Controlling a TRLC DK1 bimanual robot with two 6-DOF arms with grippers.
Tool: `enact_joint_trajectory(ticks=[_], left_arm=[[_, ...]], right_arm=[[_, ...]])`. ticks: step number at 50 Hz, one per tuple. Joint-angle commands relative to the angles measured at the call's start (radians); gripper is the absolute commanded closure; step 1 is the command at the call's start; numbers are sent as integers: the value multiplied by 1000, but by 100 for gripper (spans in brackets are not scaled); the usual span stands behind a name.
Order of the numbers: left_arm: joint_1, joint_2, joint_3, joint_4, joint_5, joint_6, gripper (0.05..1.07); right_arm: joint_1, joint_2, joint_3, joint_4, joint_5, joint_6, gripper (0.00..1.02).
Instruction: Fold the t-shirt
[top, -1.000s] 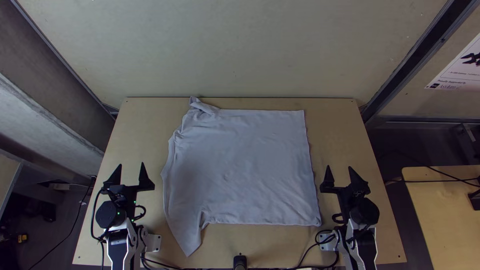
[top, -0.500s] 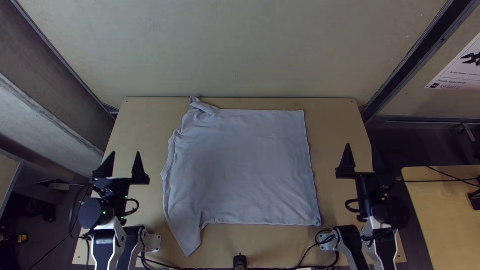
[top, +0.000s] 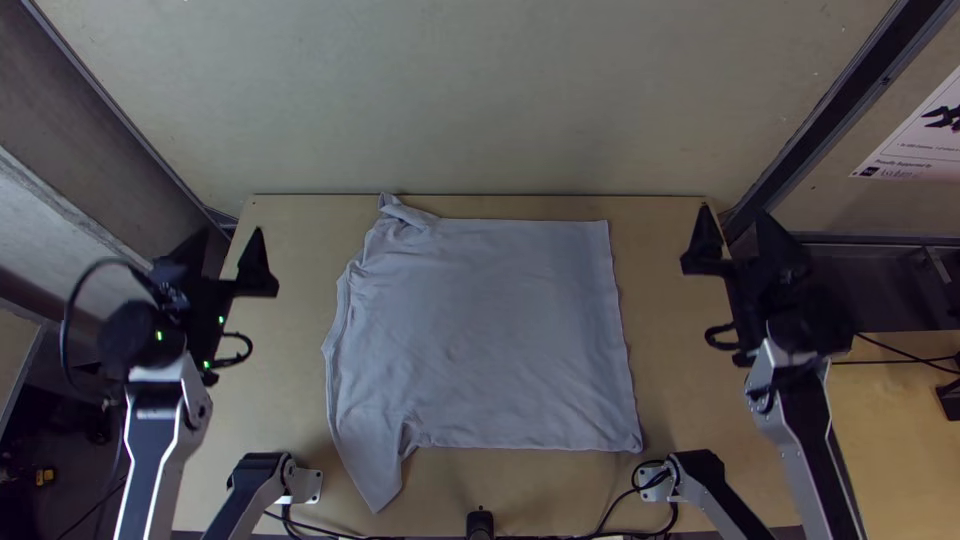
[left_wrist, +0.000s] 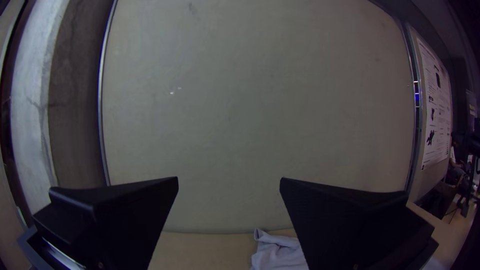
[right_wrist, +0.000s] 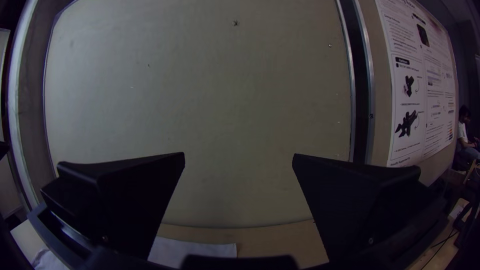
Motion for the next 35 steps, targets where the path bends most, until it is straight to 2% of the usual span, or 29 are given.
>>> enact_joint_trajectory(ticks=[1,8,21,26,35], left_arm=[[-7,133,144,-78,11,-43,10],[-15,294,306,-179,11,-83,10],[-35,526,453,-187,46,-142,10],[-56,613,513,-210,46,-145,10],[-76,793,674,-346,48,-135,10]], right_arm=[[7,98,112,-47,8,0,3],[7,228,237,-119,8,10,3],[5,440,399,-190,8,70,3],[8,523,465,-260,6,86,3],[8,662,576,-372,5,170,3]])
